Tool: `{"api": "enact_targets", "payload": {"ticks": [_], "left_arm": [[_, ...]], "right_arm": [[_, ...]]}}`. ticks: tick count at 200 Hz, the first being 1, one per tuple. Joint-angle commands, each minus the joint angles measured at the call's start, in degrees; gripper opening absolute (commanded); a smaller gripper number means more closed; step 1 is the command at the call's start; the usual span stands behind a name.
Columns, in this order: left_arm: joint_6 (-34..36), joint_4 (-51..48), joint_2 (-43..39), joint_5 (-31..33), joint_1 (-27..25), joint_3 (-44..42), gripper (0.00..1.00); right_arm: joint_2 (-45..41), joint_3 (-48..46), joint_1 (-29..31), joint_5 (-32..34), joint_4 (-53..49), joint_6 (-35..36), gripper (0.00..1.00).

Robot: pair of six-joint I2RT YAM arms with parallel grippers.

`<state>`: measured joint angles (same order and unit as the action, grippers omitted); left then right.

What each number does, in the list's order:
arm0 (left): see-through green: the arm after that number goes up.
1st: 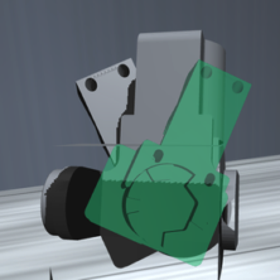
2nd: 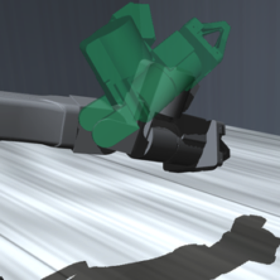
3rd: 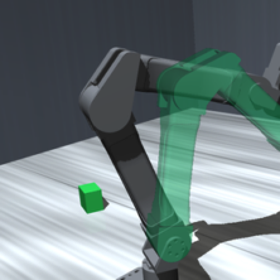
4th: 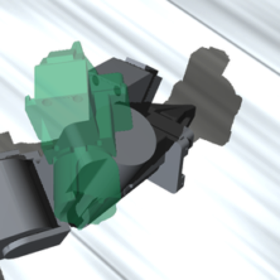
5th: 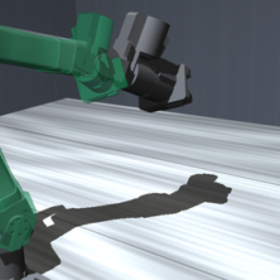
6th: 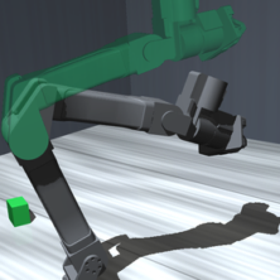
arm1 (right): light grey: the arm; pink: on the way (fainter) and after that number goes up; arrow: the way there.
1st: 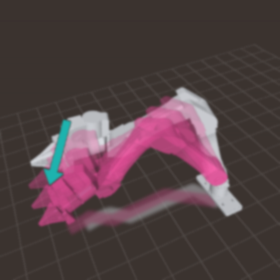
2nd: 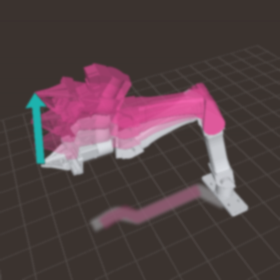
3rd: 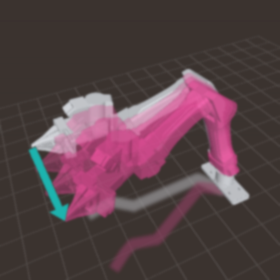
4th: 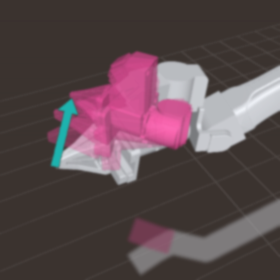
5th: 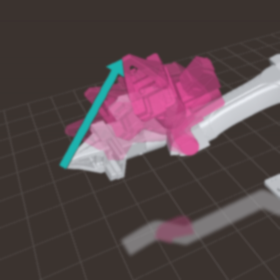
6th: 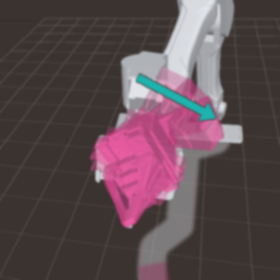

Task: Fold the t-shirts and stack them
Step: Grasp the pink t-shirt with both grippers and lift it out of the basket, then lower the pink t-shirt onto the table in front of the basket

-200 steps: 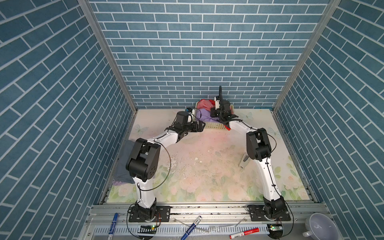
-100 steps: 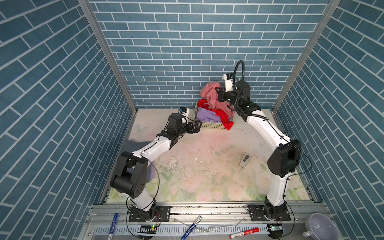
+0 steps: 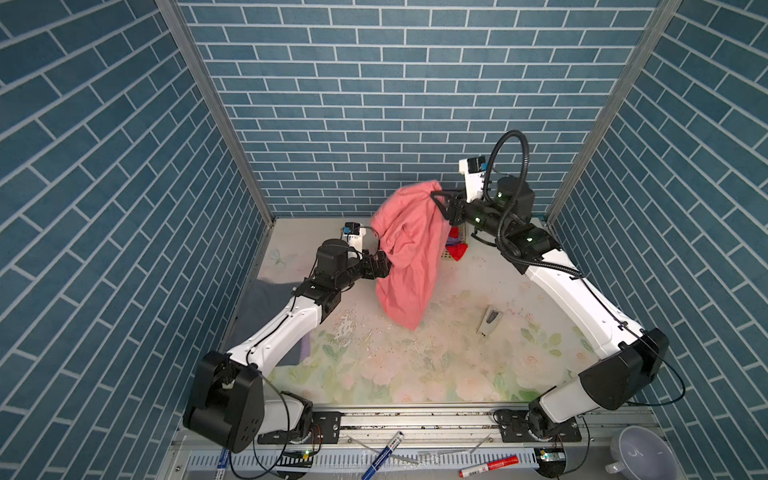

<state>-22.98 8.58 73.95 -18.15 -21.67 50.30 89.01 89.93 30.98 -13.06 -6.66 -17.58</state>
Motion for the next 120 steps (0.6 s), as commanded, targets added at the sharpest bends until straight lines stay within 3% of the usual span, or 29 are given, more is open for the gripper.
{"api": "enact_targets", "payload": {"ticks": [1, 16, 30, 50, 83, 120], "left_arm": [[1.7, -7.4, -2.9, 3.5, 0.3, -2.0, 1.00], [1.5, -10.0, -4.0, 4.2, 0.4, -3.2, 1.00], [1.4, -12.5, -4.7, 5.4, 0.3, -3.9, 1.00], [1.4, -15.3, -4.6, 7.1, 0.3, -4.9, 0.99], [1.8, -15.1, -1.4, 7.4, 0.4, -5.6, 0.97], [1.2, -16.8, 6.0, 10.9, 3.5, -2.4, 0.91]], "right_arm": [[3.4, -2.0, -0.5, 17.0, -12.4, 0.3, 0.57], [4.9, -2.7, -0.6, 23.2, -16.7, 0.5, 0.60], [4.2, -5.4, -0.5, 23.1, -16.9, -0.1, 0.60], [2.1, -10.3, -0.6, 18.2, -14.2, -3.1, 0.60], [1.7, -18.1, 0.0, 4.4, -6.6, -11.1, 0.63], [5.5, -21.0, 4.8, -0.2, 4.2, -11.5, 0.64]]}}
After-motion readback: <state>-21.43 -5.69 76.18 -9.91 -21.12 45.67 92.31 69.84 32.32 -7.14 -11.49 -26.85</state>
